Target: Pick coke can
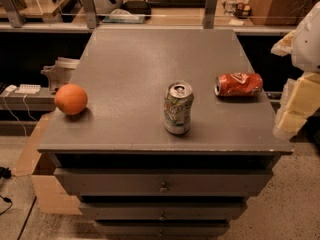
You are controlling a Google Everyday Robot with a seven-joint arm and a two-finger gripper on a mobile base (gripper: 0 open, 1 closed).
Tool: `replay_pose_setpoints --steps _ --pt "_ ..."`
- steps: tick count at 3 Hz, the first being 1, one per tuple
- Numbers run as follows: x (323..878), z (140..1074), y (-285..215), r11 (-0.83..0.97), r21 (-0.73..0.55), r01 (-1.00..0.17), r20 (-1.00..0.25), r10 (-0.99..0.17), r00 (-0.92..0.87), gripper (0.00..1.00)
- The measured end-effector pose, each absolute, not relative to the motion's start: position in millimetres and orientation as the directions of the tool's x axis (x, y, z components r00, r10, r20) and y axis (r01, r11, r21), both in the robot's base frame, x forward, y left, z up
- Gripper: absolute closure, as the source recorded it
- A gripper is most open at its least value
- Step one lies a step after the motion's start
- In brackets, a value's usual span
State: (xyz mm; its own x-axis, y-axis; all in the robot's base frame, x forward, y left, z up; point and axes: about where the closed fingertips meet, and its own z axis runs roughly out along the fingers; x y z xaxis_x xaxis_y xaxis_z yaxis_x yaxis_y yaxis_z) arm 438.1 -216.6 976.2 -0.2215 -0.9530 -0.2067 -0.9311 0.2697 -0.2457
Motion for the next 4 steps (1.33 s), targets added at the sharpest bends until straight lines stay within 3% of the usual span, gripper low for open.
replay_pose_setpoints --steps 2,4 --pt "442 982 -217 0.26 -0.266 -0.928 -0.218 -0.954 -0.205 0.0" --pt "534 977 -221 0.09 -0.321 -0.943 -0.183 -0.983 -0.032 0.0"
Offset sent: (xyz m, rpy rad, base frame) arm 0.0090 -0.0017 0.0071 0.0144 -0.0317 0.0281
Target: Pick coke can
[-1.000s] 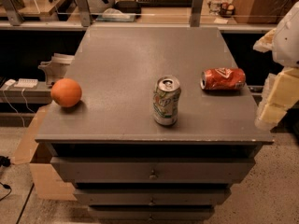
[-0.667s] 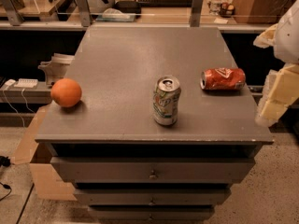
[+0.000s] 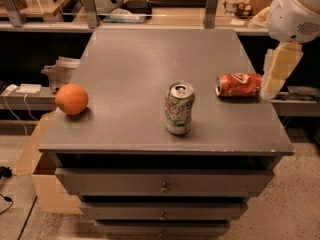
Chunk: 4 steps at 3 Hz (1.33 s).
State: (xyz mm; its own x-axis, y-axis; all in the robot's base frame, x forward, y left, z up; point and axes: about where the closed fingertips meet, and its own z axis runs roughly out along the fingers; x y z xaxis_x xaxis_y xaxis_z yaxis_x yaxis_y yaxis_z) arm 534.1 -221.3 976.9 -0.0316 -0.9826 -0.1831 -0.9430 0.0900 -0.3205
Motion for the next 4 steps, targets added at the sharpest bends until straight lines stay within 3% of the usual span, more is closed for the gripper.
replay_pose_setpoints --steps 1,3,4 --pt "579 962 -218 0.048 -0.304 -0.952 -0.197 -0.98 0.014 0.0" --pt "584 962 -217 0.053 -0.314 -0.948 -0.201 -0.979 0.012 0.0" --pt "592 936 -213 0.023 -0.249 -0.968 -0.196 -0.98 0.027 0.0"
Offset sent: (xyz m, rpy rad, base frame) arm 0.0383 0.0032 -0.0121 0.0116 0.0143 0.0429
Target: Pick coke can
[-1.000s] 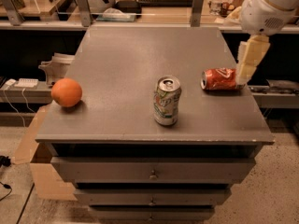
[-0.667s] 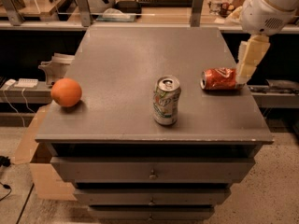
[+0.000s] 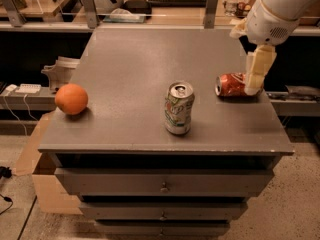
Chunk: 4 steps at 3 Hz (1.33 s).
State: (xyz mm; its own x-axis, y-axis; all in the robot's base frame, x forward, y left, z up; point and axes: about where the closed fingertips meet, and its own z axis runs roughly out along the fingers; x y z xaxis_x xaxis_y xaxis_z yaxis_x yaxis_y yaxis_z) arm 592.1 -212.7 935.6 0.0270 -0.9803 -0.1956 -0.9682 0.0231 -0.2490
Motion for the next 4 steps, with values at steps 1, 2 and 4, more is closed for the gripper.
replay_pose_setpoints --steps 1,2,4 --pt "603 904 -211 0.004 -0.193 -0.981 -0.19 -0.981 0.033 0.0" --pt "610 880 -214 0.007 -0.159 -0.987 -0.173 -0.985 0.021 0.0" --pt "615 848 -225 0.04 -0.11 -0.993 -0.145 -0.989 -0.024 0.0"
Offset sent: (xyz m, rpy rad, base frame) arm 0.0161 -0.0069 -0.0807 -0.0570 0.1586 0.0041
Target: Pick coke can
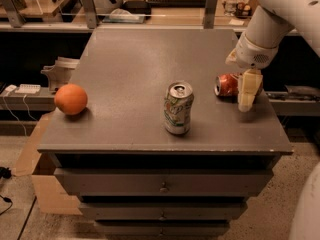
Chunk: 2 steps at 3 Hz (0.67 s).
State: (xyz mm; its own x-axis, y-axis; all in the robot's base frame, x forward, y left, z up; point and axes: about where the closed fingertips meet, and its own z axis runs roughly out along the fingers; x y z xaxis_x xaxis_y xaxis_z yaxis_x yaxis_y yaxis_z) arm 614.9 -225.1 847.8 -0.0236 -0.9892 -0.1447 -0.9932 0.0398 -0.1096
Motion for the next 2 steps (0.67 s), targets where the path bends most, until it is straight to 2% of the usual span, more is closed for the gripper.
replay_pose_setpoints --steps 1,2 --pt "614.9 841.4 -230.4 0.055 -0.098 -0.994 -0.146 -0.988 -0.04 0.17" --pt "615.1 839.1 -231.5 0.054 -0.094 -0.994 -0.151 -0.988 -0.039 0.41"
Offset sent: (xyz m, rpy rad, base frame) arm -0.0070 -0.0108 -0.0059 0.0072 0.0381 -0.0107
